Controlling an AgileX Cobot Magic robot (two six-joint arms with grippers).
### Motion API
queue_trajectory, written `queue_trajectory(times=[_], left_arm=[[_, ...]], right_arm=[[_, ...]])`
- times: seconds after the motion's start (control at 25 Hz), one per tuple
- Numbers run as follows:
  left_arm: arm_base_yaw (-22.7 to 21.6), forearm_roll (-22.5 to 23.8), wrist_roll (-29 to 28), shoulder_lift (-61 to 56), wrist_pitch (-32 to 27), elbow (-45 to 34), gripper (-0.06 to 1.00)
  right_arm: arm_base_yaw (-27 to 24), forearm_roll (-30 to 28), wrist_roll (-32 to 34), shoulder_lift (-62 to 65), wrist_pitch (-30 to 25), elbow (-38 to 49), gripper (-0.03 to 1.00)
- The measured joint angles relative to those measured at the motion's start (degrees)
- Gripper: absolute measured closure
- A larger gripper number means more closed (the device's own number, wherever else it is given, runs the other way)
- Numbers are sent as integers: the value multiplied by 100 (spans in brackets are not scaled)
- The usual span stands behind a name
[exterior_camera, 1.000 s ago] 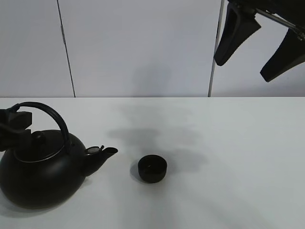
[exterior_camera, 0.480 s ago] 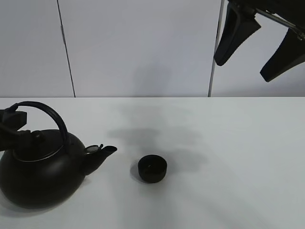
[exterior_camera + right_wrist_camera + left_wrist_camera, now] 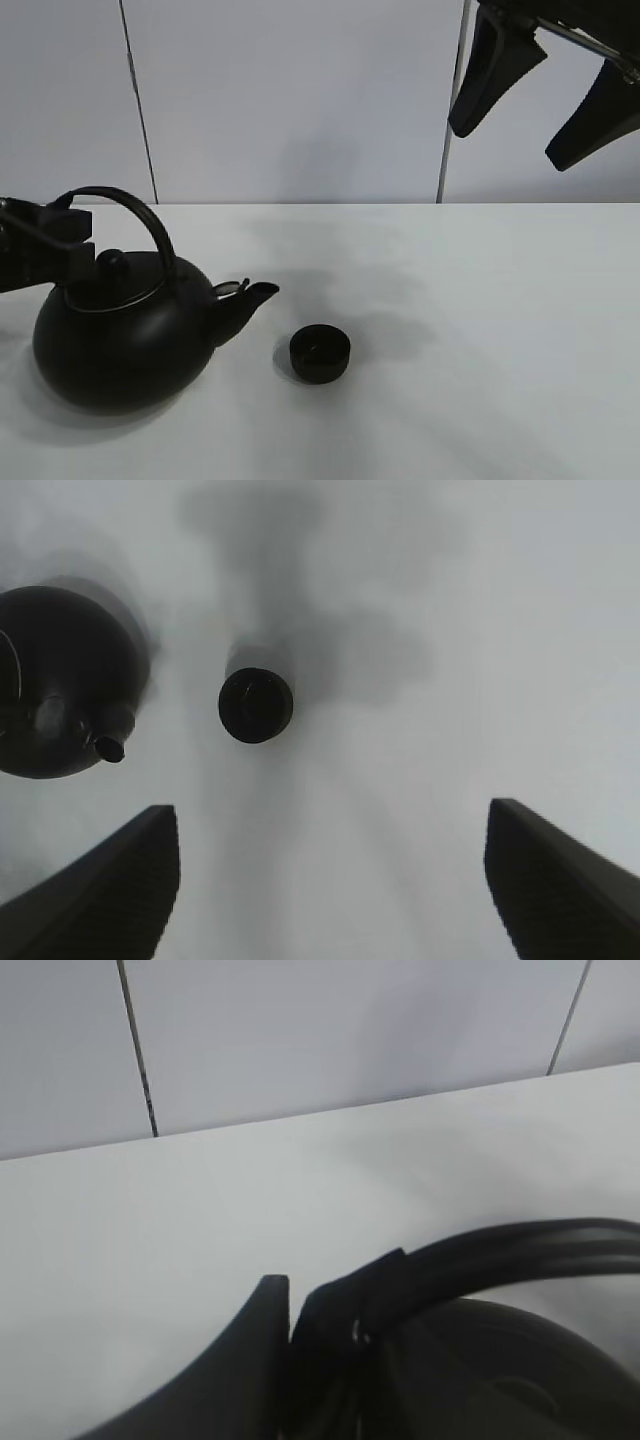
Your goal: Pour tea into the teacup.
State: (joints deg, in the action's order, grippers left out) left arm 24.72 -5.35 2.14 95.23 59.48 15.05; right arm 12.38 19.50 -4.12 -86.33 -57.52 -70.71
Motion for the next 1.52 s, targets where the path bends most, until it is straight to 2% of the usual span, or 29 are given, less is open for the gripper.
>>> queue_trajectory(times=[0.4, 0.64, 0.84, 0.96, 1.16, 1.52], left_arm=[[9, 183, -531, 0, -37, 465, 79], [314, 116, -514, 0, -685, 929, 79], [610, -295, -133, 5, -1034, 1255, 79], [647, -416, 254, 5, -1084, 1351, 79], [647, -865, 888, 5, -1267, 1376, 79], [647, -796, 1355, 15, -1344, 1376, 80]], right_arm=[[0, 0, 0, 0, 1, 0, 39], [0, 0, 0, 0, 6, 0, 39], [0, 0, 0, 0, 6, 0, 39], [0, 0, 0, 0, 6, 0, 39], [0, 0, 0, 0, 6, 0, 39], [0, 0, 0, 0, 52, 0, 39]])
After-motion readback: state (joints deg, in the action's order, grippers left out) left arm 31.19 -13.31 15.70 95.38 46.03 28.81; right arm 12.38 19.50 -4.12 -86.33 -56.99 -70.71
